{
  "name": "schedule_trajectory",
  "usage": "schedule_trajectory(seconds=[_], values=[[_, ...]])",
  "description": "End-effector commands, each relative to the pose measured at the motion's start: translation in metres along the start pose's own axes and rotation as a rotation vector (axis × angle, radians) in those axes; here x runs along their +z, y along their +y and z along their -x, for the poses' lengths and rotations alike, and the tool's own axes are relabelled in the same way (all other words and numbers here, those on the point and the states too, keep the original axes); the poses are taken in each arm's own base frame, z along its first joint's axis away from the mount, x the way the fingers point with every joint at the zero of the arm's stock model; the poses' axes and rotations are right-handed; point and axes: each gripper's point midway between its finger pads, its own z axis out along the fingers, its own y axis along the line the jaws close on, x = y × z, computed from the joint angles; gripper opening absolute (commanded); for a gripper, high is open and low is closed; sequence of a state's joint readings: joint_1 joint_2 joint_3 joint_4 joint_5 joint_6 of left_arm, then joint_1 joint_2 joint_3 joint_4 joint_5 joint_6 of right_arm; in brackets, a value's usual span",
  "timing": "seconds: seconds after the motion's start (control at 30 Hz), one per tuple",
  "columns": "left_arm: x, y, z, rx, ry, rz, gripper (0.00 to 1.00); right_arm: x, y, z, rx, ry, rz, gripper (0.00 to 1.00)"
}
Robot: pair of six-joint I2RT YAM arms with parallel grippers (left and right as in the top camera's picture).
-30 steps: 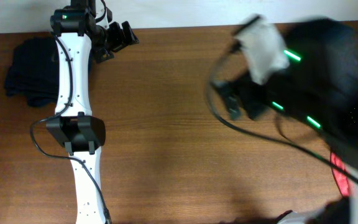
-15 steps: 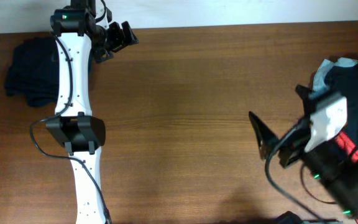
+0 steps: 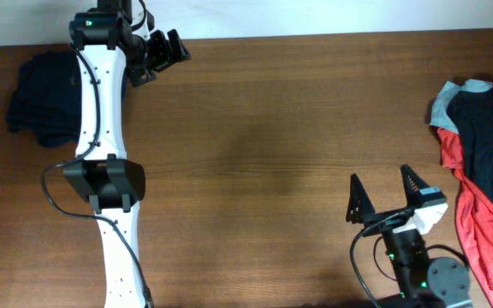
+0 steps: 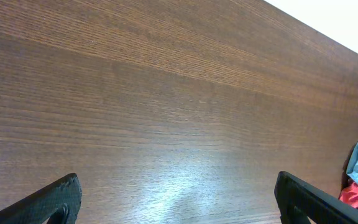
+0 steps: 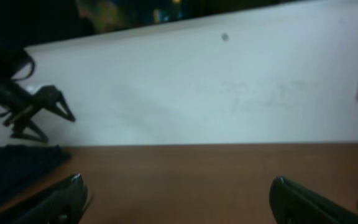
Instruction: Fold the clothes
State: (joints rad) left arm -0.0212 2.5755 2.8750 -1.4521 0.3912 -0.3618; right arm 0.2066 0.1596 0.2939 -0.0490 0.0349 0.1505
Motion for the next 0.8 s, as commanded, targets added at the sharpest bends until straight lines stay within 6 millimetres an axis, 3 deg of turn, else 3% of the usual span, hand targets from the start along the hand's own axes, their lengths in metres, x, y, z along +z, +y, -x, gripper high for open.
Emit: schedule_trajectory(seconds=[0.0,0.37,0.7,0.77], values=[[0.0,0.0,0.002,0.015,-0.008,0.001,0.99,-0.005,-0.01,-0.011,0.094,-0.05,-0.028,0.99],[0.0,-0.001,0.001,0.017,-0.007,0.001,0.99,0.0,-0.019,-0.061,0.121,-0.051,-0.038,0.99],[0.0,-0.001,0.001,0.016,-0.007,0.001,0.99,-0.003,-0.026,-0.109,0.113,0.145,-0.079,0.99],[0.0,-0.001,0.001,0.016,-0.007,0.001,0.99,-0.003,-0.026,-0.111,0.112,0.153,-0.078,0.98]])
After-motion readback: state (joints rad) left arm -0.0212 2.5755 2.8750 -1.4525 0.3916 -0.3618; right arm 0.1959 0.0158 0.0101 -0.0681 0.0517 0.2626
